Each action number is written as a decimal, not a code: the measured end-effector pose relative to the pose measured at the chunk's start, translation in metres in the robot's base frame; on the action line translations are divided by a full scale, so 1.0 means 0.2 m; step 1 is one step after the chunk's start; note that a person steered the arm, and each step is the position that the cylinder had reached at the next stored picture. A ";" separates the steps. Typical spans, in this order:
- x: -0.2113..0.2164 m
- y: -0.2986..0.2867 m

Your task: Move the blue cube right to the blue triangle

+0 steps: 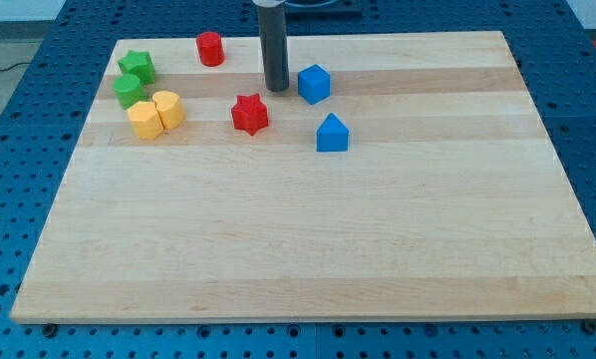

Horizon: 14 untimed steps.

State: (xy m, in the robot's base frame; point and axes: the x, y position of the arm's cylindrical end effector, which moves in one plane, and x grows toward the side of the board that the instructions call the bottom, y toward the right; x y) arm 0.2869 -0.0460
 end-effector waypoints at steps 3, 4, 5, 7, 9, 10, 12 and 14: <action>0.30 0.44; 0.39 0.53; 0.39 0.63; 0.27 0.65; 0.25 0.26; 0.30 0.23; 0.46 0.37; 0.57 0.40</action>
State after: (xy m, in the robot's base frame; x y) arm 0.4018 0.0335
